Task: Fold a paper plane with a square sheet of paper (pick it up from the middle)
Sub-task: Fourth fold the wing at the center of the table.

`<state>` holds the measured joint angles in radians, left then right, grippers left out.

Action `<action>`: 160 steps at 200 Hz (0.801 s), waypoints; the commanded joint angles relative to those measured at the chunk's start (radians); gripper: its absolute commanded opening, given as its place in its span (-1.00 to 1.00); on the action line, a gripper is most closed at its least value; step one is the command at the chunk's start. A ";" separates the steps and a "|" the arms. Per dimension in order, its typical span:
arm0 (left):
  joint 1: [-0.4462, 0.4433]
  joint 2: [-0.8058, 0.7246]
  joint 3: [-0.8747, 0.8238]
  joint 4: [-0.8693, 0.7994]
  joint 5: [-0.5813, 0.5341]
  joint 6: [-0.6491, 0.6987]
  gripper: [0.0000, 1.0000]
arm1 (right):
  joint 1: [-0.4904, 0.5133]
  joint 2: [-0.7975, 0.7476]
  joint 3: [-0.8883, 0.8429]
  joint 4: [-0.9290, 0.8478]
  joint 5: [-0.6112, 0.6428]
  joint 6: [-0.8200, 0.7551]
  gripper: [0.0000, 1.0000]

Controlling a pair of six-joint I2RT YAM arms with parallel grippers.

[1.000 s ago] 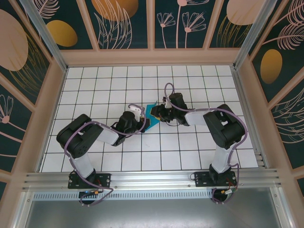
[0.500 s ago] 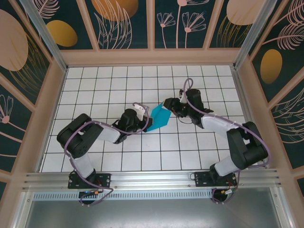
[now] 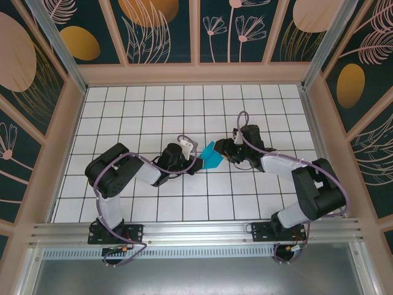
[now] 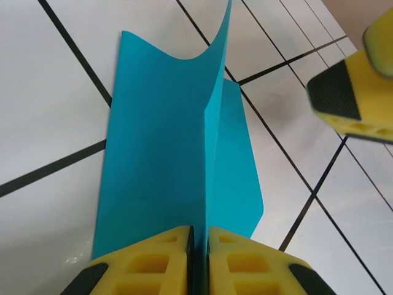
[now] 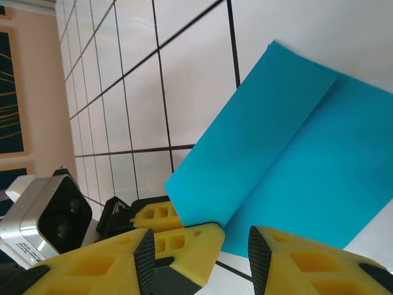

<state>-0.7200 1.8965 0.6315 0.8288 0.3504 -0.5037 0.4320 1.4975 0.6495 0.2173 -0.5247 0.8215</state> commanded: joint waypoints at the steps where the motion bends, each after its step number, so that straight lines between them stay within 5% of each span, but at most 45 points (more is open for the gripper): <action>1: -0.003 0.012 0.023 0.046 0.025 -0.058 -0.66 | 0.018 0.028 -0.008 0.040 -0.024 0.014 -0.07; 75: -0.003 0.029 0.068 0.025 0.022 -0.186 -0.58 | 0.051 0.149 0.005 0.150 0.001 0.110 -0.09; 160: -0.003 0.028 0.075 -0.006 0.027 -0.159 -0.39 | 0.051 0.205 0.018 0.167 0.031 0.129 -0.11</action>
<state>-0.7200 1.9198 0.6952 0.8257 0.3607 -0.6792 0.4797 1.6806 0.6518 0.3538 -0.5163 0.9279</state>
